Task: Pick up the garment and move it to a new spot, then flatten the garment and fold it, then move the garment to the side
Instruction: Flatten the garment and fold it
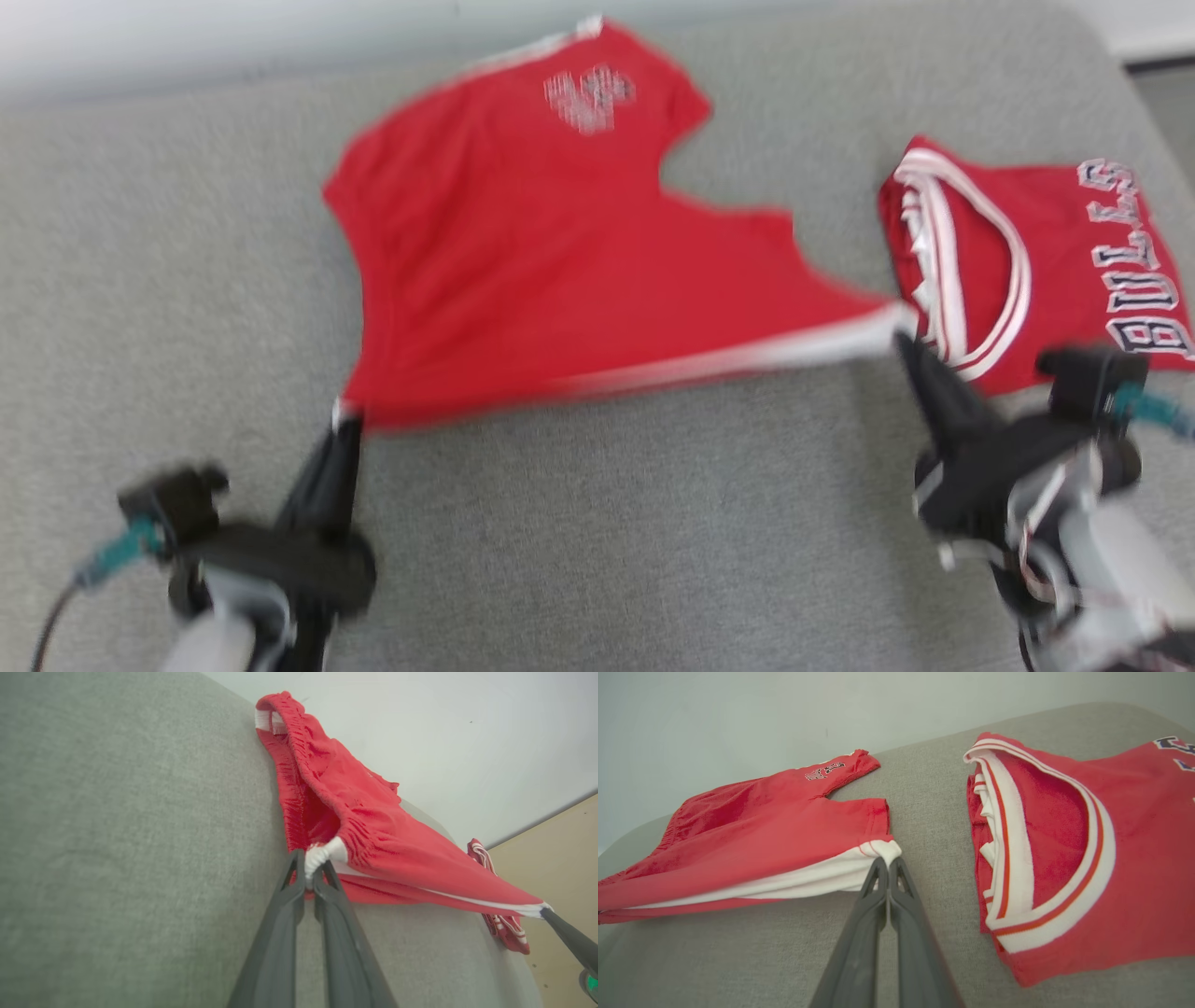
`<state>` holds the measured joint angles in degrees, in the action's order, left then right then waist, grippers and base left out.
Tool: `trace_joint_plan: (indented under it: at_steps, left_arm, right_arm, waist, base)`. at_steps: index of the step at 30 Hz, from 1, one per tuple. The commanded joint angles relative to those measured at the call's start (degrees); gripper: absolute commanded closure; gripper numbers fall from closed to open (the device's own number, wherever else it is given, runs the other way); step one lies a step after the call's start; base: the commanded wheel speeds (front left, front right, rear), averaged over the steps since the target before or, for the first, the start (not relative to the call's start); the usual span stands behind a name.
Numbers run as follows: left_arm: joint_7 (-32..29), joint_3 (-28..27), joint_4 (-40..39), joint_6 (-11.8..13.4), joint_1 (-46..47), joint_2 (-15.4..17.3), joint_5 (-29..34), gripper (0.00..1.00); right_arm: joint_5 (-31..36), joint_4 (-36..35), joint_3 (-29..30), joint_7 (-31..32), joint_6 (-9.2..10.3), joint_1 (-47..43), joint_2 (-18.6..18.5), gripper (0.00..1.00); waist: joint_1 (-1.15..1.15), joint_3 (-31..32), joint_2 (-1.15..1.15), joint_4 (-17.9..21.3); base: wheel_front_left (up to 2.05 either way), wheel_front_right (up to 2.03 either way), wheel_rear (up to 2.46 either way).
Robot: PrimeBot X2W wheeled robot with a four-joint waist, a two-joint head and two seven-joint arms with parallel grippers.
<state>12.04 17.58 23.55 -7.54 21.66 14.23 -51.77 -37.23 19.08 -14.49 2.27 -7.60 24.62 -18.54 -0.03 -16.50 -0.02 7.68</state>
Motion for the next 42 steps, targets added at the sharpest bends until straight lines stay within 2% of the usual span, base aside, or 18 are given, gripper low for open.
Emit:
trace_joint_plan:
  at_steps: [1, 12, 13, 18, 21, 25, 30, 35, 42]
  left_arm:
    - [-0.49, 0.17, -0.01, 0.86, -4.27, 1.34, 0.55, 1.00]
    - [-8.25, 6.85, -10.84, 8.27, -21.15, 5.78, 5.03, 1.00]
    - [-8.25, 6.85, -10.84, 8.27, -21.15, 5.78, 5.03, 1.00]
    - [-12.34, 8.85, -15.59, 10.83, -26.86, 8.45, 5.74, 1.00]
    - [-13.06, 8.69, -19.30, 12.32, -29.05, 8.56, 5.00, 1.00]
    - [-13.47, 8.36, -22.84, 13.50, -29.22, 7.74, 3.98, 1.00]
    - [-14.18, 8.16, -23.90, 12.65, -25.31, 5.65, 2.55, 1.00]
    - [-14.32, 7.88, -21.66, 13.40, -19.58, 2.90, 2.31, 1.00]
    - [-13.12, 7.69, -16.16, 14.25, -10.57, -0.80, 3.67, 1.00]
  right_arm:
    - [0.73, -2.89, 0.90, 3.25, 0.24, -4.84, -1.29, 1.00]
    - [7.53, -19.11, 7.13, 28.37, 0.21, -29.54, 0.75, 1.00]
    - [7.53, -19.11, 7.13, 28.37, 0.21, -29.54, 0.75, 1.00]
    - [9.58, -25.03, 10.89, 36.90, 0.21, -38.27, 2.89, 1.00]
    - [10.56, -28.95, 13.10, 39.20, 0.21, -40.21, 4.18, 1.00]
    - [12.80, -31.76, 14.48, 38.79, 0.21, -37.15, 4.41, 1.00]
    - [16.58, -29.84, 12.02, 37.37, 0.20, -28.75, 1.69, 1.00]
    - [18.08, -23.45, 8.28, 34.77, 0.20, -17.73, -0.31, 1.00]
    - [19.70, -10.61, 3.02, 28.83, 0.21, -2.45, -3.12, 1.00]
  waist:
    - [0.03, 7.26, 0.02, 0.40]
    - [0.03, 14.10, 0.02, -0.74]
    - [0.03, 14.10, 0.02, -0.74]
    - [0.03, 15.45, 0.02, -1.67]
    - [0.03, 15.80, 0.02, -2.16]
    - [0.03, 15.92, 0.02, -2.98]
    - [0.03, 15.49, 0.02, -4.21]
    - [0.03, 13.95, 0.02, -5.78]
    - [0.03, 9.97, 0.02, -8.33]
  base:
    - [0.00, 0.00, 0.00]
    - [0.00, 0.00, 0.00]
    - [0.00, 0.00, 0.00]
    - [0.00, 0.00, 0.00]
    - [0.00, 0.00, 0.00]
    - [0.00, 0.00, 0.00]
    - [0.00, 0.00, 0.00]
    - [0.00, 0.00, 0.00]
    - [0.00, 0.00, 0.00]
